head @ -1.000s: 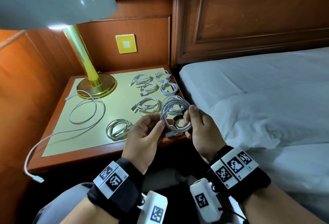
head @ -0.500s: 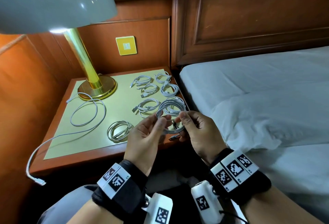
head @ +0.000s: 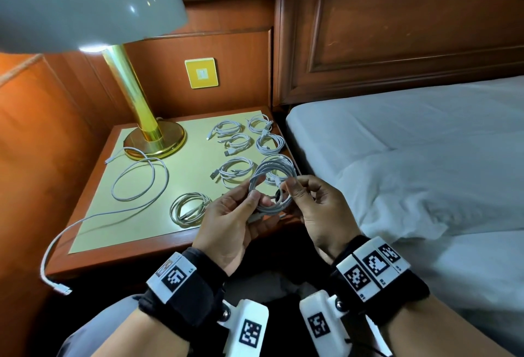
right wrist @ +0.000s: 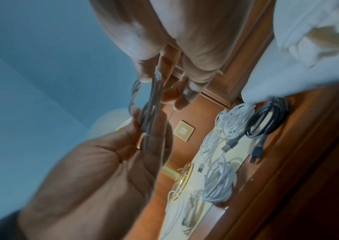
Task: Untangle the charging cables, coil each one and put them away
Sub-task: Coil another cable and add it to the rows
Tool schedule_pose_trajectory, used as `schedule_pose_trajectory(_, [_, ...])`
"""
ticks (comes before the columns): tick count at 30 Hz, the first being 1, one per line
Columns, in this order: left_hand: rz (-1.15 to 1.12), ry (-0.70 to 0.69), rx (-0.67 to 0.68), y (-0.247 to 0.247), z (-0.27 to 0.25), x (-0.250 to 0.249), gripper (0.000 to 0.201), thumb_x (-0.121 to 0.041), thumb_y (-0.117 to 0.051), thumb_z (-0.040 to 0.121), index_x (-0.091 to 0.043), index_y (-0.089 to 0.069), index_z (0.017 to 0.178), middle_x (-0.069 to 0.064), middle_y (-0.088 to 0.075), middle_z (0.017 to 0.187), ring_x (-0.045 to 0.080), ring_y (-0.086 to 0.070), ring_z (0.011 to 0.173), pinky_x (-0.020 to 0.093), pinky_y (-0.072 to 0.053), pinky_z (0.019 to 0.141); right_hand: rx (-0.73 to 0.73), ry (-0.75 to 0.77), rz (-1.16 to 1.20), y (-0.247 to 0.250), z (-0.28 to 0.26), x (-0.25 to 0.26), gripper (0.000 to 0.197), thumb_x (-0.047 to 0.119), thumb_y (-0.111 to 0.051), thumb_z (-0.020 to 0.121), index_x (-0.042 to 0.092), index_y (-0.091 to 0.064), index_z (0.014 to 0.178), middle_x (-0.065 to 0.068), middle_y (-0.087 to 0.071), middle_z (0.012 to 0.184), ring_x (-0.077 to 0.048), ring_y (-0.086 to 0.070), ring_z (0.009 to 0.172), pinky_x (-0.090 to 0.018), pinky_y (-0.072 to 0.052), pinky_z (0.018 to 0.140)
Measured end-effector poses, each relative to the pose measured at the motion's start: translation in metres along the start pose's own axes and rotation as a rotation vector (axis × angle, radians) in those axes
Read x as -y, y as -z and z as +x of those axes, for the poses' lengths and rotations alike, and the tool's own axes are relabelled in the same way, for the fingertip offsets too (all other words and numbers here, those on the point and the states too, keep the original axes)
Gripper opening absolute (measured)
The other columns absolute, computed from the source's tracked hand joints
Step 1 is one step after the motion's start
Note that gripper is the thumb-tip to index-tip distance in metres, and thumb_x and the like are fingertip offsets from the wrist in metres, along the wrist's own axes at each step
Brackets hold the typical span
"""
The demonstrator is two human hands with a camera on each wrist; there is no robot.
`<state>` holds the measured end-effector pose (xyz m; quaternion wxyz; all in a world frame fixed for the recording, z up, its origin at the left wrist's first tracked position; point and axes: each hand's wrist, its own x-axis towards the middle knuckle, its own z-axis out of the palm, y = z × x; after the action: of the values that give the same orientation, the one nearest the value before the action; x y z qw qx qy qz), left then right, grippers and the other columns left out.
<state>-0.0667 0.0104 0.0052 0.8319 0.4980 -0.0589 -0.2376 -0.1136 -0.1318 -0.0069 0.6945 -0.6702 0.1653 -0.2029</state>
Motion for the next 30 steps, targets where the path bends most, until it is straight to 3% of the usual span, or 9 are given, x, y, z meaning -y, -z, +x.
schedule_pose_trajectory(3, [-0.005,0.016,0.011,0.0,0.002,0.001,0.025,-0.004,-0.049,0.1,-0.005,-0.066,0.119,0.008,-0.061,0.075,0.021,-0.068,0.077,0.039,-0.059,0.081,0.038,-0.065,0.224,0.0,0.001,0.0,0.039,0.047,-0.078,0.079,0.009,-0.072,0.084,-0.018,-0.07,0.084,-0.041,-0.068,0.085,-0.059,-0.055,0.089])
schedule_pose_trajectory(7, [0.028,0.005,-0.021,0.0,0.004,0.004,0.029,-0.004,-0.055,0.096,0.004,-0.062,0.123,0.017,-0.066,0.084,0.032,-0.069,0.089,0.039,-0.061,0.08,0.058,-0.133,0.406,0.0,0.002,0.004,0.016,0.02,-0.062,0.091,0.005,-0.069,0.093,-0.01,-0.065,0.076,-0.018,-0.066,0.066,-0.038,-0.054,0.071])
schedule_pose_trajectory(13, [0.082,-0.031,-0.053,0.0,0.005,0.006,0.026,-0.003,-0.057,0.096,-0.007,-0.068,0.119,0.014,-0.071,0.088,0.031,-0.07,0.091,0.041,-0.062,0.079,0.074,-0.2,0.336,0.0,0.007,0.004,0.022,0.027,-0.058,0.095,0.009,-0.066,0.083,-0.008,-0.06,0.073,-0.017,-0.06,0.064,-0.029,-0.046,0.061])
schedule_pose_trajectory(16, [0.09,-0.007,-0.02,-0.001,0.005,0.005,0.029,-0.002,-0.054,0.097,-0.004,-0.064,0.124,0.012,-0.07,0.083,0.025,-0.072,0.084,0.034,-0.061,0.07,0.12,-0.294,0.411,0.002,0.005,0.012,0.021,0.02,-0.051,0.1,0.006,-0.065,0.094,-0.003,-0.053,0.066,-0.019,-0.053,0.064,-0.031,-0.045,0.061])
schedule_pose_trajectory(18, [0.103,0.005,-0.013,-0.001,0.005,0.003,0.03,0.004,-0.05,0.099,-0.006,-0.066,0.123,0.014,-0.071,0.087,0.026,-0.073,0.085,0.034,-0.061,0.07,0.179,-0.321,0.417,0.002,0.002,0.018,0.02,0.025,-0.058,0.095,0.008,-0.07,0.093,0.0,-0.055,0.061,-0.019,-0.057,0.063,-0.033,-0.047,0.062])
schedule_pose_trajectory(21, [0.095,0.018,-0.003,-0.001,0.005,0.002,0.034,0.009,-0.045,0.1,-0.009,-0.068,0.116,0.013,-0.074,0.093,0.024,-0.075,0.086,0.031,-0.061,0.067,0.253,-0.219,0.333,0.002,-0.001,0.017,0.011,0.019,-0.075,0.083,0.011,-0.072,0.09,-0.009,-0.068,0.077,-0.026,-0.067,0.076,-0.043,-0.055,0.076])
schedule_pose_trajectory(24, [0.067,0.021,0.01,-0.002,0.004,0.001,0.025,-0.001,-0.053,0.098,-0.006,-0.067,0.118,0.014,-0.075,0.097,0.025,-0.074,0.088,0.032,-0.06,0.068,0.226,-0.18,0.273,0.002,-0.001,0.01,0.014,0.002,-0.071,0.084,0.016,-0.072,0.083,-0.019,-0.071,0.091,-0.031,-0.071,0.087,-0.05,-0.055,0.086])
schedule_pose_trajectory(28, [0.046,0.013,-0.017,0.004,0.006,0.0,0.022,-0.002,-0.054,0.097,-0.001,-0.066,0.116,0.014,-0.069,0.083,0.03,-0.07,0.088,0.044,-0.06,0.084,0.189,-0.094,0.008,0.006,0.0,0.011,0.018,0.009,-0.077,0.084,0.02,-0.068,0.095,-0.014,-0.074,0.097,-0.021,-0.072,0.087,-0.035,-0.056,0.076])
schedule_pose_trajectory(30, [0.055,0.014,-0.016,0.006,0.006,0.0,0.024,-0.001,-0.054,0.097,-0.001,-0.066,0.118,0.019,-0.065,0.087,0.034,-0.067,0.091,0.049,-0.055,0.09,0.094,-0.046,-0.158,0.009,0.001,0.009,0.03,0.021,-0.084,0.078,0.023,-0.065,0.1,-0.004,-0.069,0.089,-0.009,-0.067,0.073,-0.022,-0.052,0.066])
